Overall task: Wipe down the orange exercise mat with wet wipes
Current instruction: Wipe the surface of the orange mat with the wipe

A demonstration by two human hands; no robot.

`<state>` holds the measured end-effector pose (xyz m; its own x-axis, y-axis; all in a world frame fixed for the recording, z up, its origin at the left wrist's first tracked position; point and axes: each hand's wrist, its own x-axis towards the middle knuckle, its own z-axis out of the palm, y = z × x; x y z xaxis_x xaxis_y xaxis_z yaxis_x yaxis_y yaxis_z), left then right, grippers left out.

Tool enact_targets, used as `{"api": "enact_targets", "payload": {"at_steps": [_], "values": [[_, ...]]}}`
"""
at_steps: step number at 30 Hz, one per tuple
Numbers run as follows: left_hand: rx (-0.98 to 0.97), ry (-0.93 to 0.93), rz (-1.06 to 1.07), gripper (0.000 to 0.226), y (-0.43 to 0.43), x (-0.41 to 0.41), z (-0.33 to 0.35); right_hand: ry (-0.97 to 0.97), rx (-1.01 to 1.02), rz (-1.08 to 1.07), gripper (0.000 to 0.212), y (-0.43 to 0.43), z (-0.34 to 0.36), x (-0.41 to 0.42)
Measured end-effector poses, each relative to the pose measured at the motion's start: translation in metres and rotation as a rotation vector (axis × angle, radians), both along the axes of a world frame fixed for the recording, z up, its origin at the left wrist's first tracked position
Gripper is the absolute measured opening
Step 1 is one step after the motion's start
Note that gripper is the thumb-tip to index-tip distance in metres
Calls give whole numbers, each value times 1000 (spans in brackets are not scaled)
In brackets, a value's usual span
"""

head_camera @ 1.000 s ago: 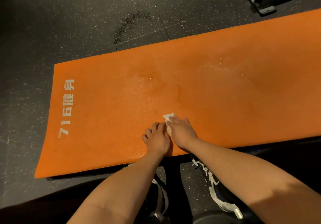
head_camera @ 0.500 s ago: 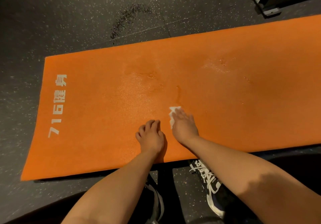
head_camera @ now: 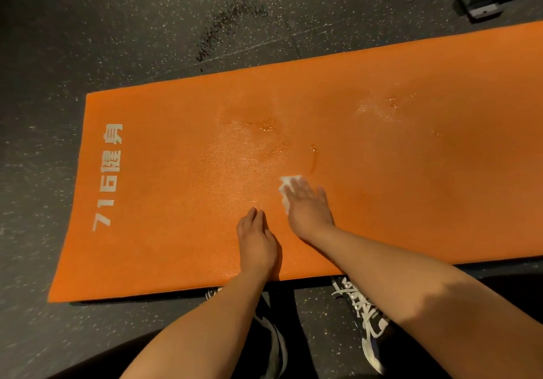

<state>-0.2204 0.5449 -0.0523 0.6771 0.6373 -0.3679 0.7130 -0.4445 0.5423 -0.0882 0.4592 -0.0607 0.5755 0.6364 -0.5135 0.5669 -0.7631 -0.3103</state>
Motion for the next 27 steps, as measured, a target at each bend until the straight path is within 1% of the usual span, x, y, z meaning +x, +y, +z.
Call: {"api": "enact_targets", "payload": {"at_steps": [1,2,3,7,8,10,11,13,15,16,17,19,21,23,24,27], "values": [[-1,-6,4,52,1,0,0,-6,-25,-90,68,1,0,2],[-4,-11,13,52,1,0,1,1,-35,-128,70,4,0,0],[-9,-17,23,53,2,-1,1,18,-23,-112,71,9,1,-7],[-42,-65,60,49,4,-1,1,116,79,200,59,20,6,-34],[-46,-73,63,49,5,-1,1,126,93,230,58,18,6,-34],[-49,-59,58,52,4,-1,4,82,81,245,59,10,5,-25],[-50,-44,46,54,3,-1,6,45,59,211,61,4,5,-20],[-32,-20,-12,56,-1,-4,9,-4,-5,26,67,-11,5,-11],[67,32,-92,56,-7,-6,11,-26,-53,-141,69,-25,11,-13],[120,80,-106,55,-12,-6,13,-24,-61,-169,68,-29,14,-18],[149,130,-101,54,-16,-5,16,-8,-54,-166,66,-32,17,-25],[154,191,-97,49,-25,-2,20,31,-4,-72,58,-36,24,-39],[140,214,-118,48,-31,0,24,47,51,71,53,-46,28,-44],[122,225,-142,50,-34,-1,26,28,55,120,51,-61,31,-37],[112,231,-154,51,-35,-2,28,9,30,84,52,-69,30,-30],[67,247,-200,49,-38,-6,33,-20,-106,-177,60,-90,27,-10]]}}
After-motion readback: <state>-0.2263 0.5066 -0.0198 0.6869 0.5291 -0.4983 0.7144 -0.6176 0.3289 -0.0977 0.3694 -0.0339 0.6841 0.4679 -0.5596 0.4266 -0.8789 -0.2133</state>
